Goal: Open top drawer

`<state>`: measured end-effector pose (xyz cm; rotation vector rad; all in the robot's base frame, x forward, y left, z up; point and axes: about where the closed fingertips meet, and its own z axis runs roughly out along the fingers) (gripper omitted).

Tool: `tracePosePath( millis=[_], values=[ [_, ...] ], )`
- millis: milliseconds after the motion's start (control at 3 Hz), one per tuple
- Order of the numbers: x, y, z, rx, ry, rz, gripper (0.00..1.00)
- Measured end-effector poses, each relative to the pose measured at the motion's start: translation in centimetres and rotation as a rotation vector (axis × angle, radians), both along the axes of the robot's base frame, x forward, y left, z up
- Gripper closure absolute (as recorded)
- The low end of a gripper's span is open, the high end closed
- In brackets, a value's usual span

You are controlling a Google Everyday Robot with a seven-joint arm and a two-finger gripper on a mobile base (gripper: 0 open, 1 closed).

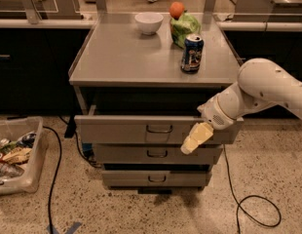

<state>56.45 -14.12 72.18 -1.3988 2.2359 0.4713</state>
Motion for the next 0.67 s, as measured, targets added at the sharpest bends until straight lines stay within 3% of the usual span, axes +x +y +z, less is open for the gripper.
tracePosePath(
  millis=[667],
  values=[
    [0.51, -0.33, -0.87, -0.012, 0.011, -0.011, 0.0]
  ],
)
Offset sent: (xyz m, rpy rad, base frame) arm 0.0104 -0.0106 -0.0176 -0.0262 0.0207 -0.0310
